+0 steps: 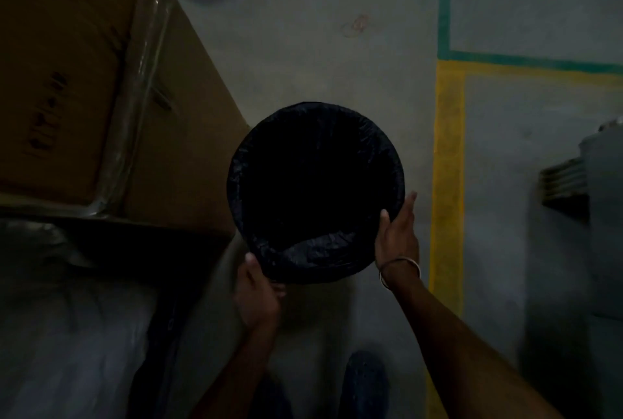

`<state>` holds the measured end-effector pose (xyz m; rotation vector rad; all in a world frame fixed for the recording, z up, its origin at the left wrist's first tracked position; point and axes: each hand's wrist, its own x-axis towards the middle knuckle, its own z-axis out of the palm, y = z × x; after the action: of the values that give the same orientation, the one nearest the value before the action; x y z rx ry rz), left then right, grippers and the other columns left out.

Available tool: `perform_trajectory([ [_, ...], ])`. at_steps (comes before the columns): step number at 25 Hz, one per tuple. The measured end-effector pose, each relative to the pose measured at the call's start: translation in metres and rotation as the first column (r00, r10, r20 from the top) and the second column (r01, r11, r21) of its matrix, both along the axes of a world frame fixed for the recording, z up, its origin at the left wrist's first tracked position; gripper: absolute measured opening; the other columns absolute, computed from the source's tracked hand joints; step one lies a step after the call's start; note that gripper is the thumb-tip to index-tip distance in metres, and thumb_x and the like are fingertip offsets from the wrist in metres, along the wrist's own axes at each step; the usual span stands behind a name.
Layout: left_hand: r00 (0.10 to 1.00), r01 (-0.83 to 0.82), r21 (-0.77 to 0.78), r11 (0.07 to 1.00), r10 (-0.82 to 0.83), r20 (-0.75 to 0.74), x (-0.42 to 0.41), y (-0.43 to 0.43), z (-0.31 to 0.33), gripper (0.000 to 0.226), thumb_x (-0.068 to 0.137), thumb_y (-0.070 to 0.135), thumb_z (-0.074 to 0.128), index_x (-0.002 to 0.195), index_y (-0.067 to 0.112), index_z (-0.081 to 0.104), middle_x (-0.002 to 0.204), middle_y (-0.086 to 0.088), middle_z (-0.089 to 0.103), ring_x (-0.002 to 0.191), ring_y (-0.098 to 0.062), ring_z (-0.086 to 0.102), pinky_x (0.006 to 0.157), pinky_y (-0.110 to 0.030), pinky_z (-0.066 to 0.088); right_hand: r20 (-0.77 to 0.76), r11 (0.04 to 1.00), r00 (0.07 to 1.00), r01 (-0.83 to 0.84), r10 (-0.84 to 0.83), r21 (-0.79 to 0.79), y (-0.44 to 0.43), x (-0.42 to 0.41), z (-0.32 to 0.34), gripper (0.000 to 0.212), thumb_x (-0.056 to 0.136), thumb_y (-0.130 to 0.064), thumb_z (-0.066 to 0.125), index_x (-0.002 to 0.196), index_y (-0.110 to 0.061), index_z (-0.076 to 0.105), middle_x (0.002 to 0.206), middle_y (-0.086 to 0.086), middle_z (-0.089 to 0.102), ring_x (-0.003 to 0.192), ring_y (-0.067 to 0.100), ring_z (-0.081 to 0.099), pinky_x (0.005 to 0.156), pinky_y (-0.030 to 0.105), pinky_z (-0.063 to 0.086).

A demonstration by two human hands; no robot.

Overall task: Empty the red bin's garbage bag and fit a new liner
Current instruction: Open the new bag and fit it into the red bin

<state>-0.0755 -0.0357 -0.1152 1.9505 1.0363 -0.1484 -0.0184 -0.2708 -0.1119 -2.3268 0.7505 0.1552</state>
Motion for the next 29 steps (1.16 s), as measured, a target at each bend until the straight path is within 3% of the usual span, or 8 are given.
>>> perform_trajectory([
  [2,0.993,0.105,0.086,0.991,-0.109,0.043,-0.005,-0.006,0.003,0.052,0.101,0.051,0.028,0.12,0.01,0.056,0.076,-0.015,0.073,0.041,-0.006,0.063,0.044,-0.009,0.046,-0.092,0.999,0.995,0.036,-0.039,-0.029,-0.001,-0.004,-0.005,0.065,0.105,-0.043,0.028,0.158,-0.026,-0.006,0.127,0.02,0.063,0.097,0.04,0.065,0.074,0.043,0.05],
  [4,0.992,0.114,0.12,0.986,-0.12,0.045,-0.01,-0.015,0.005,0.047,0.103,0.044,0.031,0.126,0.009,0.052,0.079,-0.017,0.073,0.04,0.001,0.06,0.042,-0.003,0.038,-0.125,0.986,0.992,0.001,-0.022,-0.166,-0.004,-0.011,-0.013,0.061,0.106,-0.038,0.03,0.158,-0.023,0.002,0.093,0.019,0.069,0.073,0.035,0.062,0.06,0.037,0.043],
  [8,0.998,0.042,0.287,0.957,-0.055,0.036,-0.016,-0.023,0.0,0.025,0.101,0.03,0.047,0.113,0.01,0.055,0.093,-0.023,0.072,0.071,-0.035,0.07,0.065,-0.037,0.052,-0.045,0.976,0.994,0.086,-0.096,-0.198,-0.011,-0.025,-0.019,0.045,0.103,-0.03,0.035,0.148,-0.028,0.031,0.08,0.015,0.066,0.069,0.034,0.062,0.058,0.032,0.037],
  [13,0.979,0.183,0.254,0.95,-0.154,-0.132,-0.007,-0.017,-0.014,0.036,0.091,0.016,0.06,0.126,0.011,0.054,0.095,-0.019,0.073,0.087,-0.041,0.07,0.077,-0.043,0.053,-0.122,0.996,0.988,0.092,-0.091,0.007,-0.014,-0.022,-0.034,0.029,0.101,-0.018,0.044,0.129,-0.019,0.05,0.062,0.003,0.054,0.051,0.021,0.051,0.045,0.026,0.032],
  [17,0.97,0.235,0.129,0.963,-0.224,-0.093,0.009,0.001,-0.017,0.052,0.094,0.016,0.053,0.143,0.004,0.045,0.139,-0.021,0.056,0.125,-0.039,0.055,0.103,-0.033,0.04,-0.26,0.847,0.93,0.348,-0.258,0.403,-0.032,-0.011,-0.036,0.022,0.101,-0.006,0.046,0.115,0.0,0.062,0.074,0.012,0.065,0.054,0.028,0.061,0.047,0.031,0.051],
  [19,1.0,0.025,0.039,0.999,-0.026,0.013,0.019,0.014,-0.011,0.053,0.089,0.027,0.041,0.134,0.0,0.052,0.133,-0.026,0.057,0.122,-0.041,0.056,0.102,-0.036,0.04,-0.189,0.823,0.882,0.471,-0.432,0.316,-0.042,0.005,-0.027,0.03,0.105,-0.016,0.041,0.115,0.002,0.063,0.09,0.019,0.068,0.075,0.033,0.065,0.067,0.043,0.056],
  [23,0.981,-0.051,0.158,0.986,0.02,0.192,0.075,0.037,0.006,0.066,0.093,0.055,0.025,0.138,0.013,0.049,0.139,-0.016,0.054,0.126,-0.033,0.052,0.104,-0.038,0.039,0.227,0.998,0.972,0.062,-0.062,0.005,-0.052,0.065,0.006,0.049,0.106,-0.039,0.031,0.144,-0.011,0.044,0.145,0.011,0.05,0.132,0.027,0.048,0.106,0.04,0.042],
  [29,0.958,0.26,0.004,0.966,-0.258,0.127,0.135,0.049,-0.003,0.058,0.105,0.047,0.025,0.153,0.015,0.031,0.157,-0.009,0.036,0.143,-0.025,0.035,0.117,-0.03,0.025,0.018,0.885,0.885,-0.463,0.464,-0.049,-0.04,0.127,0.011,0.062,0.107,-0.039,0.029,0.159,-0.014,0.006,0.164,0.01,0.013,0.149,0.031,0.021,0.118,0.043,0.025],
])
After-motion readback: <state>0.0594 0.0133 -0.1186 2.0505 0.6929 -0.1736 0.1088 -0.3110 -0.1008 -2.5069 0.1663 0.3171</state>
